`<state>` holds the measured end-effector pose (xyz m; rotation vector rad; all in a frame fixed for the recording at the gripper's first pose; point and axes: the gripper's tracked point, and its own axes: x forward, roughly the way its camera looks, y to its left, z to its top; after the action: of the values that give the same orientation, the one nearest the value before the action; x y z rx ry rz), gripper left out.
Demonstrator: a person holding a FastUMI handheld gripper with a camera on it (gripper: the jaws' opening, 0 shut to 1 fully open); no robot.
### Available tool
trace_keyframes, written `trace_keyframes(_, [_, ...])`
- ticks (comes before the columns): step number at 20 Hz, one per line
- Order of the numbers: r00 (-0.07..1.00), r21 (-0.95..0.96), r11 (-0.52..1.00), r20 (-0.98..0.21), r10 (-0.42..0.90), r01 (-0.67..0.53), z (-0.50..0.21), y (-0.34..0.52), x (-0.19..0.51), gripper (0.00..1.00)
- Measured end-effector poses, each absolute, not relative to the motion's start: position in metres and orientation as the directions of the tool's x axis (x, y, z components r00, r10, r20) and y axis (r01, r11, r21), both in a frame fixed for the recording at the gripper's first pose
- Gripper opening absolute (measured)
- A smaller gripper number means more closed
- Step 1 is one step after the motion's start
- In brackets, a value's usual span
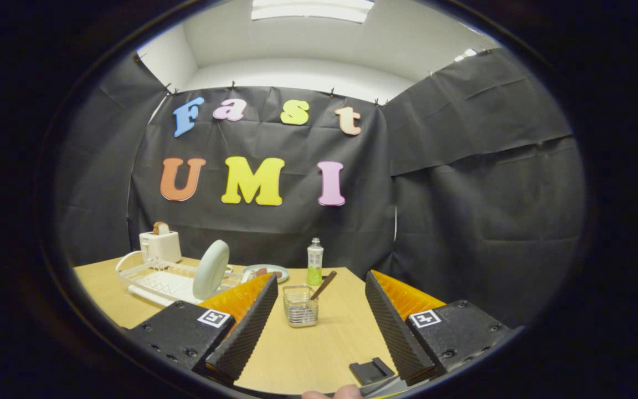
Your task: Take the plate from the dish rack, then take the spoon from the basket and place it into the plate.
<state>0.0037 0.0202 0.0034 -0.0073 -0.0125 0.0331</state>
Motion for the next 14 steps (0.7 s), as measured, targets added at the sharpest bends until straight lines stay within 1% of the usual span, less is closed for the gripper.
trace_keyframes(2, [0.998, 0.008, 0.998, 0.006, 0.058, -0.058, 0.004, 0.03, 0.005, 1.0])
trace_keyframes(10, [0.999, 0.041, 0.998, 0.025, 0.042, -0.043, 0.017, 0.056, 0.027, 1.0])
trace_keyframes(14, [0.997, 0.059, 0.996, 0.008, 0.071, -0.072, 0.024, 0.089, 0.048, 1.0])
